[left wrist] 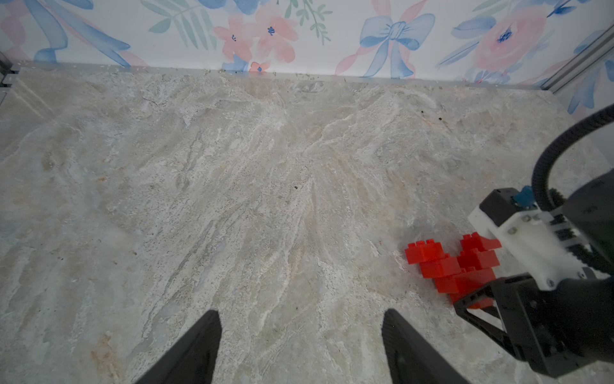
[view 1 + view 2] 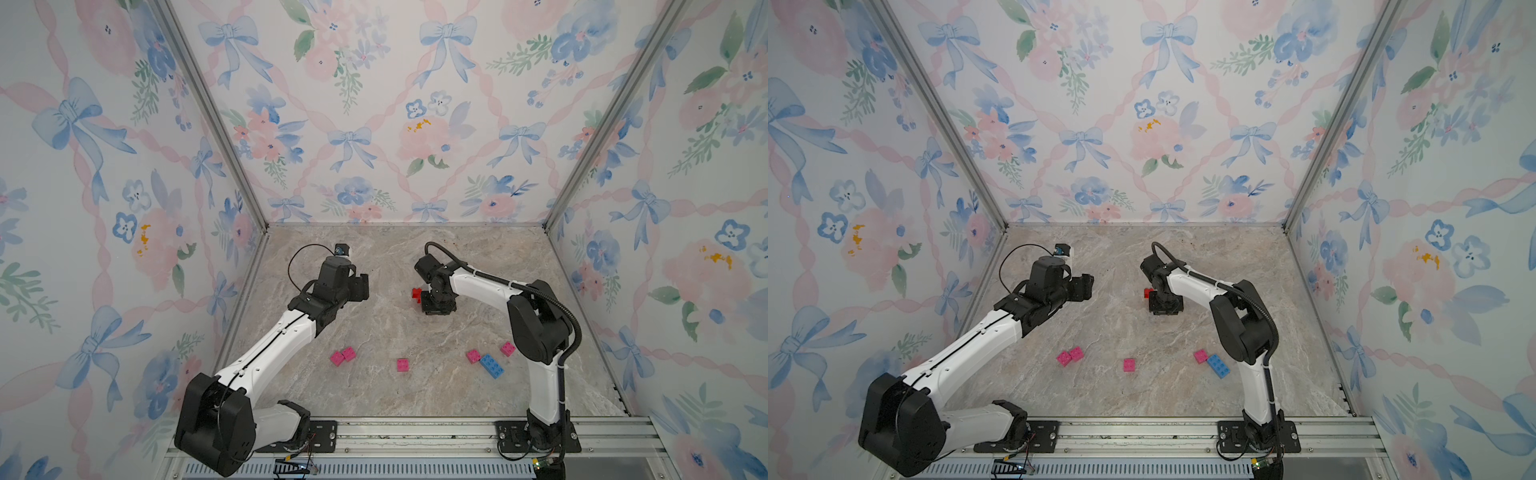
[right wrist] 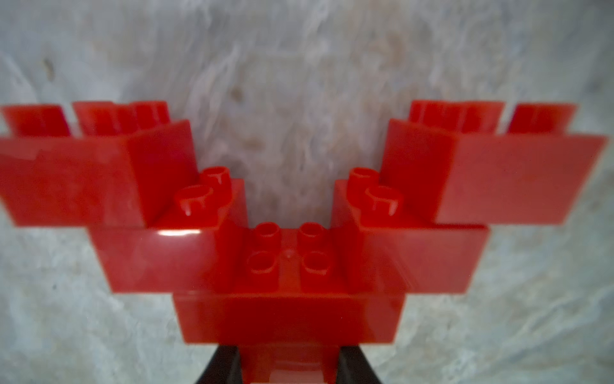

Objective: Assemble the letter v with lego
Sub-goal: Move the lego brick at the center of the board.

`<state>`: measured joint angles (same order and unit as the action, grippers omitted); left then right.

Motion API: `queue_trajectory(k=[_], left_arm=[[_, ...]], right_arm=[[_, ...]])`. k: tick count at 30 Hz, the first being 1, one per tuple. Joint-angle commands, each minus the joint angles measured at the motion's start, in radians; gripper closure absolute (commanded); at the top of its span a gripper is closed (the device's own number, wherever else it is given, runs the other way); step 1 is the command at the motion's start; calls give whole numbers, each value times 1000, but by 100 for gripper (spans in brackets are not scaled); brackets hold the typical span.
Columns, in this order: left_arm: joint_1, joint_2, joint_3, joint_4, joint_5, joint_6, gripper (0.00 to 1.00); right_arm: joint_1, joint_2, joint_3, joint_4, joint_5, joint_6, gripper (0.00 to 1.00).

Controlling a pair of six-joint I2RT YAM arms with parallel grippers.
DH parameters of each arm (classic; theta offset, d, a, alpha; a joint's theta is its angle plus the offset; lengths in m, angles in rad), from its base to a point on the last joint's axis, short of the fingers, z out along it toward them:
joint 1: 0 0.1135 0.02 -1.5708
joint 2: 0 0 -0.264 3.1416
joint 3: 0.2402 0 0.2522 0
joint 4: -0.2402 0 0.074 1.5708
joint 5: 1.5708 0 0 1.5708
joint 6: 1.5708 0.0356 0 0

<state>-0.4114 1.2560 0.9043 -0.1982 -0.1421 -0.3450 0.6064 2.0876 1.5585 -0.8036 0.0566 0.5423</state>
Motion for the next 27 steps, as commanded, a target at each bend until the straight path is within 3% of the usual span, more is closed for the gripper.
queue_trajectory(k=[1,6,8,11,13,16,20,23,27], left_arm=[[3,16,-15,20,-4,-9,21],[4,11,-22,23,-8,-8,21],[5,12,-20,23,-8,-6,21],[4,17,-14,25,-4,-3,20],[5,22,-7,24,-2,4,20],[6,7,-4,23,-11,1,20],[54,-28,-21,21,-11,-43,23],[111,-42,-63,19,13,-68,25],[140,-44,-158,19,11,-129,25]], right_arm=[[-27,72,96,-30,15,-94,74],[-42,127,161,-55,13,-121,68],[-45,122,164,-73,12,-116,55],[-33,61,149,-87,11,-114,26],[-12,-3,147,-145,40,-112,16],[56,-140,54,-206,65,-55,15],[231,-301,-132,-173,0,179,20],[388,-327,-174,-134,-14,343,19],[490,-281,-176,-54,-12,456,18]])
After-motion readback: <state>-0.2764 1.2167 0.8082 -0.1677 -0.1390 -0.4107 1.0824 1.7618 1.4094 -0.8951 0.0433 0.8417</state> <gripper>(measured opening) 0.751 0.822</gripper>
